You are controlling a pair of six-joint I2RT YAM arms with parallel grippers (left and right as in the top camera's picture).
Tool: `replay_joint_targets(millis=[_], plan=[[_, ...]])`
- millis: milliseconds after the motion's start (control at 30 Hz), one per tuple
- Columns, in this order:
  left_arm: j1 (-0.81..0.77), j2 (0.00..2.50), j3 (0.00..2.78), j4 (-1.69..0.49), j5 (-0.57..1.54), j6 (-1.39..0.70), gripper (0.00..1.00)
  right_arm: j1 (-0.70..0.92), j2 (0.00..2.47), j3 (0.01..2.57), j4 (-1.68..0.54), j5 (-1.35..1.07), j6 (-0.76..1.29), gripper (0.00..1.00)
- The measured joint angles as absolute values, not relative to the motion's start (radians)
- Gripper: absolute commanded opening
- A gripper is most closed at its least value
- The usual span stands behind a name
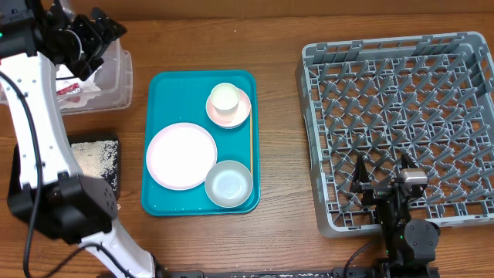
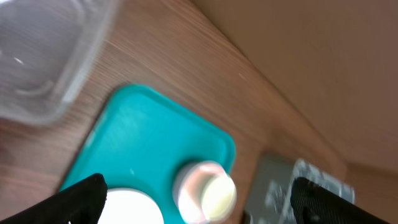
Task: Sort waste into correct bins and load items into the dishwasher
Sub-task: 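Carry the wrapper and tissue into the clear plastic bin and release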
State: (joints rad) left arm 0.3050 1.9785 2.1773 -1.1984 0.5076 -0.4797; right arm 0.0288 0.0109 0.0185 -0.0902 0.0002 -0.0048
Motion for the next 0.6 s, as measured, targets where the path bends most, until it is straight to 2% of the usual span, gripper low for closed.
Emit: replay_joint_targets(millis=[233, 433, 600], plan=[[0.191, 1.802, 2.179, -1.350, 0.488, -0.435, 0.96, 0.029, 0.011, 0.019, -0.090, 0.000, -0.005, 1.00], [0.130, 1.796, 2.179, -1.540, 0.360, -0.432, 0.96, 0.029, 0.011, 0.019, -0.089, 0.000, -0.004, 1.00], [0.109, 1.796, 2.179, -1.615, 0.301, -0.419, 0.95, 0.029, 0.011, 0.019, -0.090, 0.000, -0.005, 1.00]])
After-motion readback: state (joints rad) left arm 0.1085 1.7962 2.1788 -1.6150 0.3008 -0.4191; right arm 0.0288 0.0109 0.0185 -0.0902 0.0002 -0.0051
